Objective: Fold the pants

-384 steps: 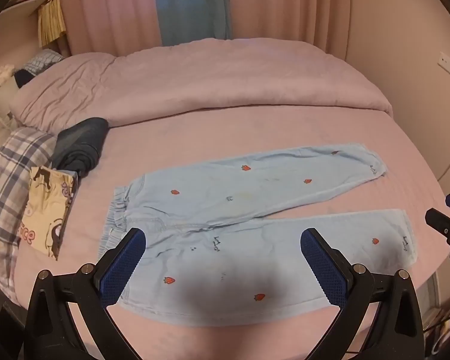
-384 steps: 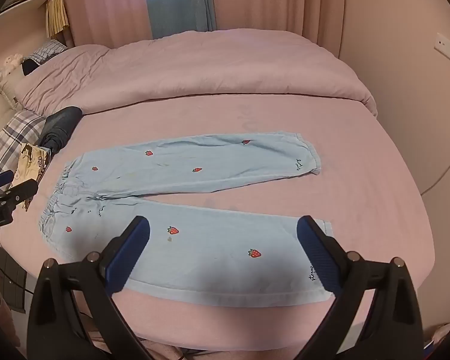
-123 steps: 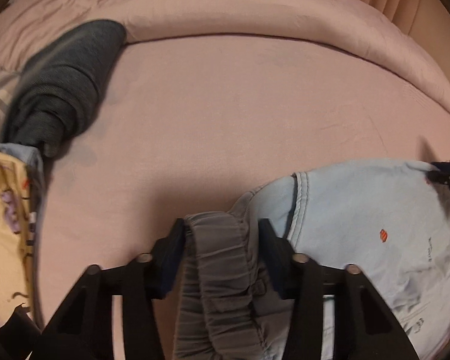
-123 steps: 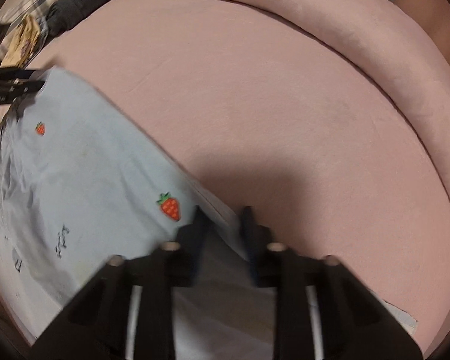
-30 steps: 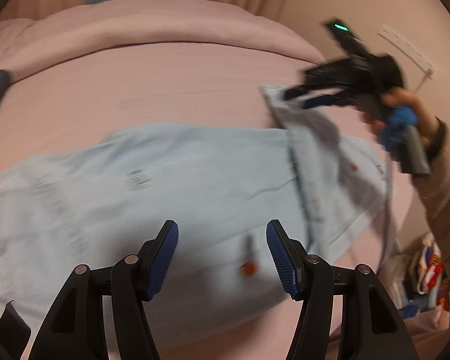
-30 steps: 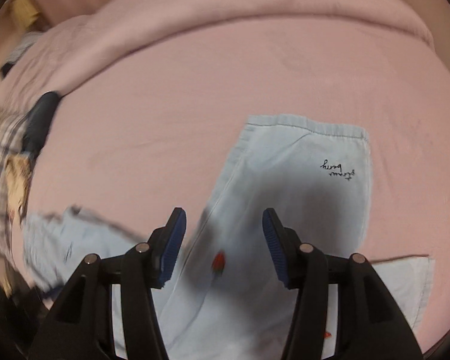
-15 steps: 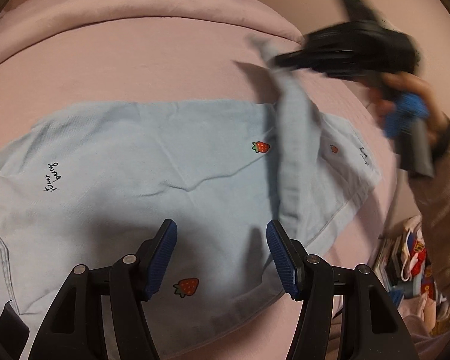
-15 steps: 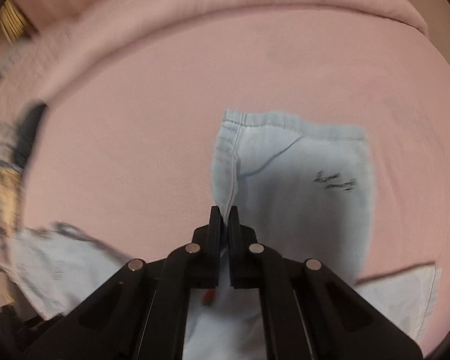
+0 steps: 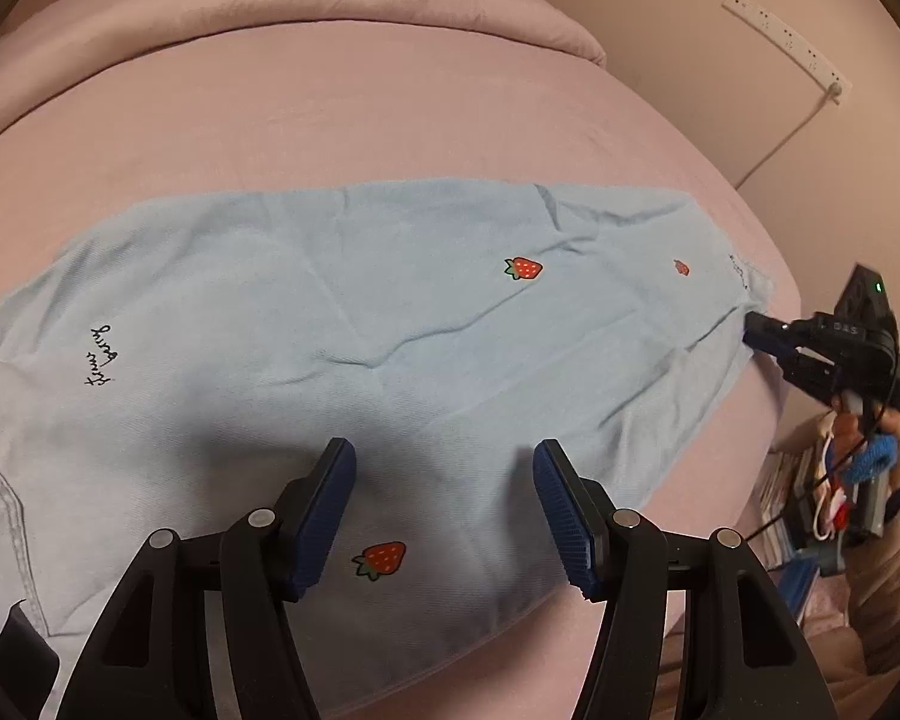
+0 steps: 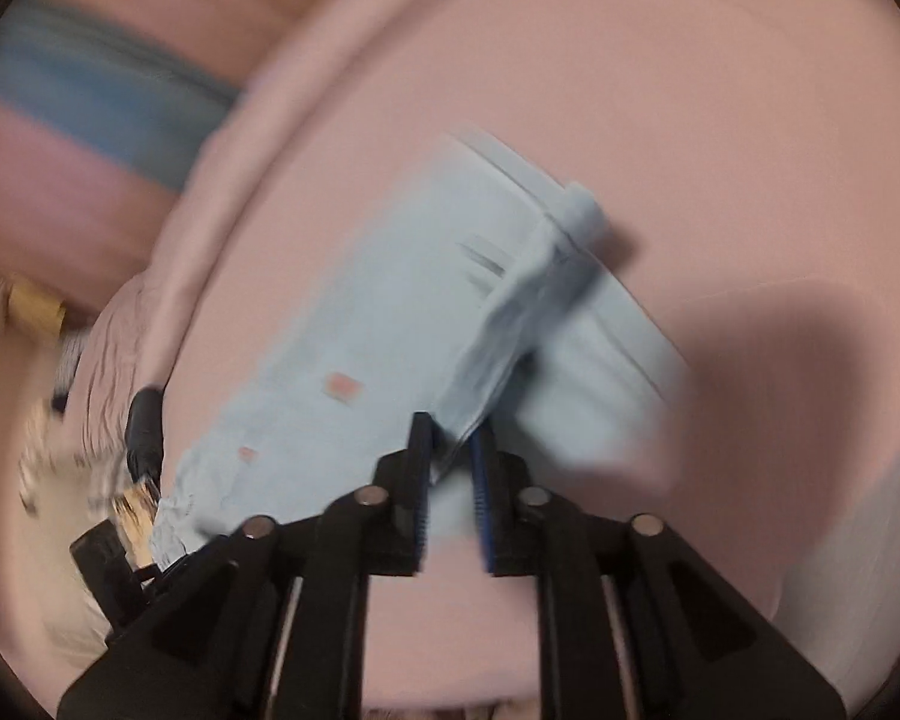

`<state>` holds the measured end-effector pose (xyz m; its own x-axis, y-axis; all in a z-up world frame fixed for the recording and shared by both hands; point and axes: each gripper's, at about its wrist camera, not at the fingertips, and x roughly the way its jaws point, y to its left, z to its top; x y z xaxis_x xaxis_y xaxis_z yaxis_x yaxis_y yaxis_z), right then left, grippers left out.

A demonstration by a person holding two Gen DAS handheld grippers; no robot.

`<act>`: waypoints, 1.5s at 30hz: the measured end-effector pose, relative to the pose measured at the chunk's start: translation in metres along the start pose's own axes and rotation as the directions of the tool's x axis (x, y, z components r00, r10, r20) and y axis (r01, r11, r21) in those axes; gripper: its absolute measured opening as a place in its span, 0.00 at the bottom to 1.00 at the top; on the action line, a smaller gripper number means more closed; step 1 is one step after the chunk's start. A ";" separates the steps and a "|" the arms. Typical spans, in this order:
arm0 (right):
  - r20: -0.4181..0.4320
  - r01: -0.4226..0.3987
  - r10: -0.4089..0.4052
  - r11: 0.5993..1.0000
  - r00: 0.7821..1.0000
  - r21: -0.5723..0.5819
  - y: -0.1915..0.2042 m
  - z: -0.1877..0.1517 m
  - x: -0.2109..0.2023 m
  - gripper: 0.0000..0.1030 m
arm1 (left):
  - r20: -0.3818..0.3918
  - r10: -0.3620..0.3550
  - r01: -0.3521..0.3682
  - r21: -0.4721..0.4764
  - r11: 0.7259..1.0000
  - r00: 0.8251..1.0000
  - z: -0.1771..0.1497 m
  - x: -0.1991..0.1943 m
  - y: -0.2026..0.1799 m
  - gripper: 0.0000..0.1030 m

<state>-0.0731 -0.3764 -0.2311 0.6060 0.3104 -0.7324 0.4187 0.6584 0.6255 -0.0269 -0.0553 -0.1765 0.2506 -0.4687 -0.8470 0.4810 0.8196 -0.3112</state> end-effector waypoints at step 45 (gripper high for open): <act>-0.041 0.022 -0.049 0.870 0.998 -0.492 0.108 -0.005 0.001 0.41 | 0.151 0.408 -0.201 -0.687 0.698 0.901 -0.138 -0.179 0.208 0.59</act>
<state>-0.0309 -0.3014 -0.1662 0.5567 0.3060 -0.7723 0.0449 0.9172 0.3958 -0.0876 0.2447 -0.1486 0.5485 -0.1376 -0.8248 -0.2921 0.8927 -0.3432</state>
